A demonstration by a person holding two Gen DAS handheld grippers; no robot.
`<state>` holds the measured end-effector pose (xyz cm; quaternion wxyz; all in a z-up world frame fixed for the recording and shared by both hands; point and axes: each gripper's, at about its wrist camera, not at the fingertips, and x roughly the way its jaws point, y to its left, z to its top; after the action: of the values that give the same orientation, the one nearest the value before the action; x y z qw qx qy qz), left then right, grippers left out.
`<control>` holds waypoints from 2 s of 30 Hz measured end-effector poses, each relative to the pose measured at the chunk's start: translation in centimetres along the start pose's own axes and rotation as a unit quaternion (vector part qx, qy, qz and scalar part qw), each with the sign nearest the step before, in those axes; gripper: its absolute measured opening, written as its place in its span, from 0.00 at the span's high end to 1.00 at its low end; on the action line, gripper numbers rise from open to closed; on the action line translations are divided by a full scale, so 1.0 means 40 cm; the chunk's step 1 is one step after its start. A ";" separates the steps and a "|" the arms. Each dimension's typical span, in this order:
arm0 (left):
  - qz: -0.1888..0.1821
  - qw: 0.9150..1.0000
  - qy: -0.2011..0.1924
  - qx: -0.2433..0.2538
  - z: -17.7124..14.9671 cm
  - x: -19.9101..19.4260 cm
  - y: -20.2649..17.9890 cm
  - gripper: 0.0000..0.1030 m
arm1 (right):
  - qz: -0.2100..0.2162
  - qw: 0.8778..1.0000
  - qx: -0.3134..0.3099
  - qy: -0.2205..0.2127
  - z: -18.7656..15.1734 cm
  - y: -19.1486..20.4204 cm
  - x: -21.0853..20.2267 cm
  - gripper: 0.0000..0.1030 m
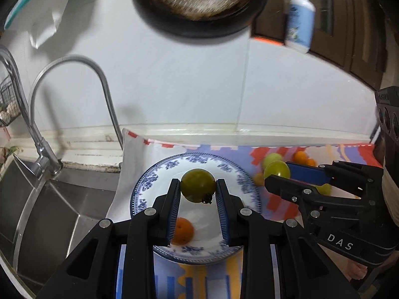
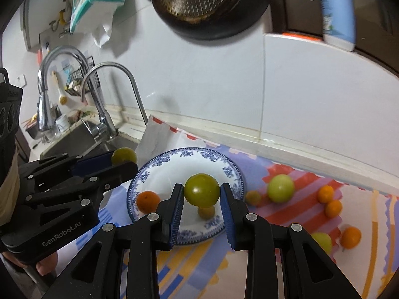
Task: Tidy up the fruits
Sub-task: 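Carry the green fruit onto the plate with the left tool while the right tool releases its own there, then withdraw both open tools from the plate back toward the remaining fruits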
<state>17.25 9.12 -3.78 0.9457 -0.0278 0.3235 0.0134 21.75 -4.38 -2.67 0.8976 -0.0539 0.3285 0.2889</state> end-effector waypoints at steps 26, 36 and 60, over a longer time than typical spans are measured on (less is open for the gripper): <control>0.011 0.996 0.089 -0.025 -0.051 0.227 0.068 0.61 | 0.016 0.997 0.014 0.078 -0.019 -0.050 0.273 0.62; 0.026 0.999 0.035 -0.023 -0.022 0.090 0.039 0.61 | -0.008 0.999 0.016 0.033 -0.007 -0.046 0.137 0.62; -0.021 0.998 -0.054 0.018 -0.040 -0.196 -0.189 0.26 | -0.083 0.993 0.051 -0.068 -0.104 -0.085 -0.290 0.47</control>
<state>10.41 1.42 0.09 0.9622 -0.0166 0.2715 -0.0111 14.16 -13.98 0.97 0.9403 -0.0152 0.2752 0.1995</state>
